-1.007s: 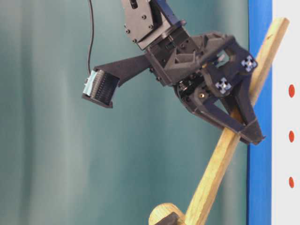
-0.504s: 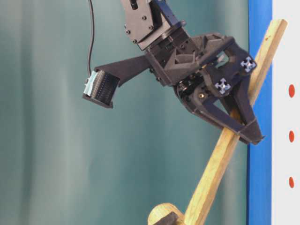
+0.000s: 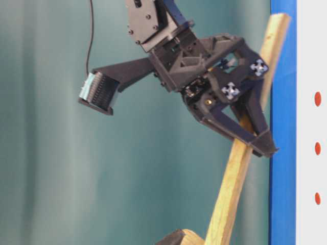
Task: Hit the mark with a hammer.
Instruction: 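Release the left gripper and carry the mallet down off the board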
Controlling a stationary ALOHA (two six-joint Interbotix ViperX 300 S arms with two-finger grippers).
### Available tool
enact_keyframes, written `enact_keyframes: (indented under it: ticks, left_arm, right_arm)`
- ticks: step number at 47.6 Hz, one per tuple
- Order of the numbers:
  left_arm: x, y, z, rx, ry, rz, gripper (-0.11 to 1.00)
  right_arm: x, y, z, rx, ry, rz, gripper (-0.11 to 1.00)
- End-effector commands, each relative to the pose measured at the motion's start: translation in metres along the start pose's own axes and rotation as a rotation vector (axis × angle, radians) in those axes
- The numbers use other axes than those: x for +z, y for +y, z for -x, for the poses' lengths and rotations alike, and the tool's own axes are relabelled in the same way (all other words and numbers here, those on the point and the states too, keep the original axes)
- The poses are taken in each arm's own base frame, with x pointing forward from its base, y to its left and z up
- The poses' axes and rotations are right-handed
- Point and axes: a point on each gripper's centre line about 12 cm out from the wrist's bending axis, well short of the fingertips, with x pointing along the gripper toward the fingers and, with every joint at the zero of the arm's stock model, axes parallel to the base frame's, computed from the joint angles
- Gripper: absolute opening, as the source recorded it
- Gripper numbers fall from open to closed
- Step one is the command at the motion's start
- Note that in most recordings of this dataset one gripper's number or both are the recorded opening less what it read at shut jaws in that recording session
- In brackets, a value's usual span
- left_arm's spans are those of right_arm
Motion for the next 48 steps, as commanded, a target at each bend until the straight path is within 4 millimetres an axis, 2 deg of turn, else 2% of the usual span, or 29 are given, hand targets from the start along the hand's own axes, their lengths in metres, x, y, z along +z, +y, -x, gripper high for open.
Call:
enact_keyframes:
  ticks: [1, 8, 20, 28, 37, 41, 48]
  left_arm:
    - [0.007, -0.011, 0.003, -0.027, -0.015, -0.006, 0.85]
    - [0.004, -0.006, 0.015, -0.009, -0.005, -0.002, 0.85]
    - [0.005, -0.008, 0.05, -0.076, -0.044, -0.005, 0.84]
    - [0.005, -0.009, 0.065, -0.099, -0.056, -0.013, 0.84]
    - [0.004, -0.006, 0.067, -0.085, -0.052, -0.043, 0.84]
    - [0.004, -0.007, 0.066, -0.087, -0.054, -0.083, 0.84]
    - [0.005, -0.008, 0.067, -0.091, -0.065, -0.175, 0.84]
  right_arm:
    - [0.014, 0.002, 0.015, 0.009, -0.045, -0.001, 0.07]
    - [0.005, 0.0, 0.035, 0.009, -0.04, -0.012, 0.07]
    - [-0.008, -0.004, 0.064, 0.003, -0.046, -0.041, 0.07]
    - [-0.007, -0.004, 0.065, 0.003, -0.05, -0.046, 0.07]
    - [-0.003, -0.005, 0.065, -0.002, -0.062, -0.06, 0.07]
    - [-0.003, 0.001, 0.065, 0.01, -0.061, -0.087, 0.07]
    - [-0.002, 0.025, 0.062, 0.061, -0.052, -0.123, 0.07]
